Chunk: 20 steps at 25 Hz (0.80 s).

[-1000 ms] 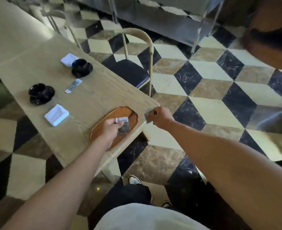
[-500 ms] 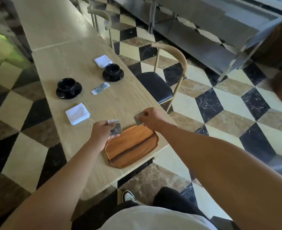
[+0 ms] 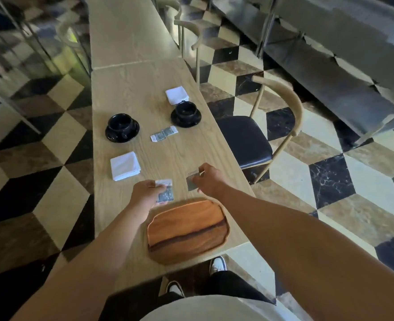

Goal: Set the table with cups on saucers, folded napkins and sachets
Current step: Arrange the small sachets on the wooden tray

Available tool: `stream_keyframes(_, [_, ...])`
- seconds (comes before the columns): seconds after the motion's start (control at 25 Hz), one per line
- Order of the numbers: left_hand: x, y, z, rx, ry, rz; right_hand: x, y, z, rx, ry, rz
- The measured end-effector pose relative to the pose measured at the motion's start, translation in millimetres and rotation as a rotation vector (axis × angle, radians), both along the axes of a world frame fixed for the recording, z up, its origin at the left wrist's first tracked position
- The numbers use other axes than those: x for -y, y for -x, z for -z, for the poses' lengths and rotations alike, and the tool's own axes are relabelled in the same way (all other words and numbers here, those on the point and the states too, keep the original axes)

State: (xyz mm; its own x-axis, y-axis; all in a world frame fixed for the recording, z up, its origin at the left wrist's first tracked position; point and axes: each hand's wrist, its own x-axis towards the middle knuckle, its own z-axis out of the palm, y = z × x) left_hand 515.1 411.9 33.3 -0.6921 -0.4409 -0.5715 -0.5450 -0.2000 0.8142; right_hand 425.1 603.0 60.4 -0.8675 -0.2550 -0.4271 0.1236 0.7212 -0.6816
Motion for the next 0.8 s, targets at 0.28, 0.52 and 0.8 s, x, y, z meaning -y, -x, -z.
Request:
stream_keyframes(0.28, [-31, -14, 23, 0.196, -0.025, -0.139, -22, 15, 40, 0.106, -0.021, -0.096])
stream_keyframes(0.52, [-40, -47, 58, 0.269, -0.034, -0.053, -43, -8, 82, 0.229, -0.083, -0.063])
stream_keyframes(0.8, [-41, -59, 80, 0.271, 0.076, -0.051, -48, -33, 109, 0.312, -0.132, -0.012])
